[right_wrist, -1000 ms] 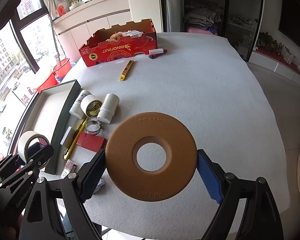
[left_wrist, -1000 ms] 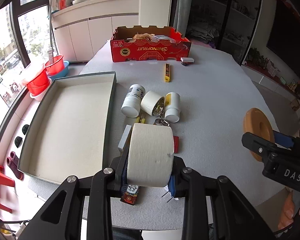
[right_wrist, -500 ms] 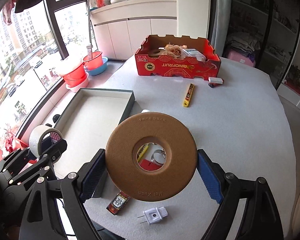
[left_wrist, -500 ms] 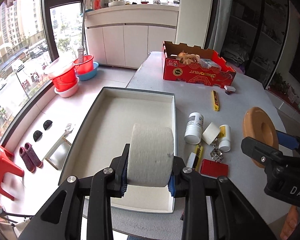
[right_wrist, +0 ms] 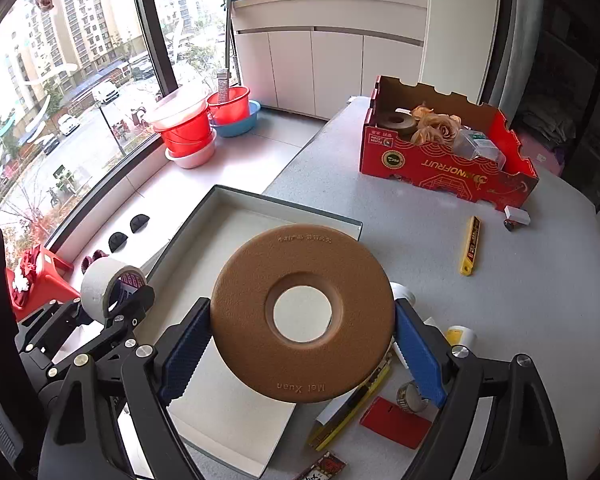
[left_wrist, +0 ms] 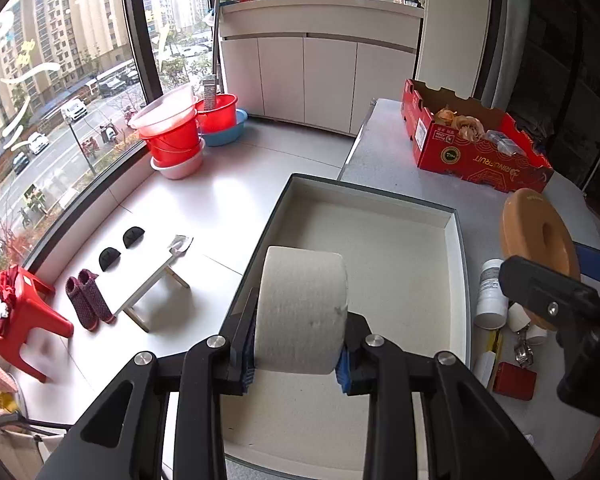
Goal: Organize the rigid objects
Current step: 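Carry the ring and tape roll into the tray and release both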
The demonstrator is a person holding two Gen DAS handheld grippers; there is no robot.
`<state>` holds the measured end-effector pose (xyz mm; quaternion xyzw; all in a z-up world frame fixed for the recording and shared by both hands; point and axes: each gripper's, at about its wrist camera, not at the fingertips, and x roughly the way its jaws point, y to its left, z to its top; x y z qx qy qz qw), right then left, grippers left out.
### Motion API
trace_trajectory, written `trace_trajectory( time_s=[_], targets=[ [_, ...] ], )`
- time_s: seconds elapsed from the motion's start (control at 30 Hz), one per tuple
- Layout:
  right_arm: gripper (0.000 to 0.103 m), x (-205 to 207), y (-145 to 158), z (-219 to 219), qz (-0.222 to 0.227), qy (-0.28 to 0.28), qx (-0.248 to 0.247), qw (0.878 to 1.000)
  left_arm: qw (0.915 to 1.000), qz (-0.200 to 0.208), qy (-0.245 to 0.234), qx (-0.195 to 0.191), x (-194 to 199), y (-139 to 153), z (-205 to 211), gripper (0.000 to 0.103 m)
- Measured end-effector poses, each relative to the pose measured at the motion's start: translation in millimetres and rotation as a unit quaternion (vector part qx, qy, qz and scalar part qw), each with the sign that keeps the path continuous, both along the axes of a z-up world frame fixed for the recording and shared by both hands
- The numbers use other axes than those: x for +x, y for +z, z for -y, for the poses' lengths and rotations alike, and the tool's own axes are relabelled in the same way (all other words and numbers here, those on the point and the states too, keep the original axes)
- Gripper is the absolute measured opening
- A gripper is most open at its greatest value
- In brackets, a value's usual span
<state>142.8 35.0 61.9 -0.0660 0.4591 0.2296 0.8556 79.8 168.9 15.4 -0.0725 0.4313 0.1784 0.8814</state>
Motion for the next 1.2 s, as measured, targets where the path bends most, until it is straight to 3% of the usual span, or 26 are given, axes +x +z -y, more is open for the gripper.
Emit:
trace_trajectory(
  time_s=[0.47, 1.2],
  targets=[
    [0.088, 47, -45, -25, -0.034, -0.006, -0.015, 0.999, 0.9992, -0.035, 0.012, -0.012, 50, -42, -17, 0.033],
    [0.088, 74, -85, -39, -0.066, -0.008, -0.029, 0.997, 0.9973, -0.071, 0.004, -0.014, 72, -74, -21, 0.033]
  ],
)
